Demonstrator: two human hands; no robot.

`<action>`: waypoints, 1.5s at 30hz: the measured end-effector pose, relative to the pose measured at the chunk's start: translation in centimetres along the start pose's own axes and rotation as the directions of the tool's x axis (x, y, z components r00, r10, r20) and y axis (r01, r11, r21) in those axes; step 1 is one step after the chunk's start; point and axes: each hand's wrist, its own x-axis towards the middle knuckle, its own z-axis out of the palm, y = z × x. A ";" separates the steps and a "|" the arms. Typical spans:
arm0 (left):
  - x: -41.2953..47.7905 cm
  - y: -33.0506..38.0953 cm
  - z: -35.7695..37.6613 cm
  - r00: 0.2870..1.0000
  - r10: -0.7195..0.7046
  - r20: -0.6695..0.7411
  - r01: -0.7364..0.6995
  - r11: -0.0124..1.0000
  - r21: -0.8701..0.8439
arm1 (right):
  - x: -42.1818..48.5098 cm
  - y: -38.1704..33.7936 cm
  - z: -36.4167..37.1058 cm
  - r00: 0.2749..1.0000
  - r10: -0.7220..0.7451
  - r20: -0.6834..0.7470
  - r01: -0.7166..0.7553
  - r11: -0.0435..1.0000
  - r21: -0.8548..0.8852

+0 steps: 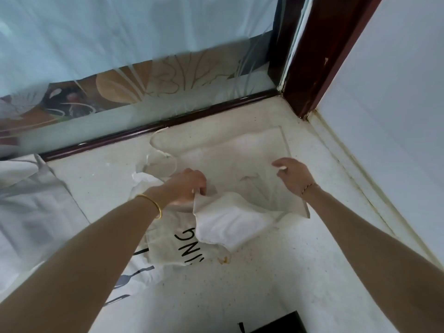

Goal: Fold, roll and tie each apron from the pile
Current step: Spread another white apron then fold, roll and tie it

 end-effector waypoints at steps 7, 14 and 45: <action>5.3 2.4 -6.2 0.735 -0.662 -0.145 0.402 0.599 -0.692 | -2.8 0.0 -1.9 0.954 0.164 0.249 -0.277 0.798 0.535; 5.8 4.9 -4.7 0.586 -0.681 -0.440 0.410 0.717 -0.564 | -4.9 1.7 -1.4 0.977 0.067 0.204 -0.111 0.971 0.211; 3.3 6.1 3.4 0.990 -0.139 -0.011 0.138 0.969 0.207 | -6.7 2.6 1.7 0.994 0.096 0.047 -0.045 0.774 -0.632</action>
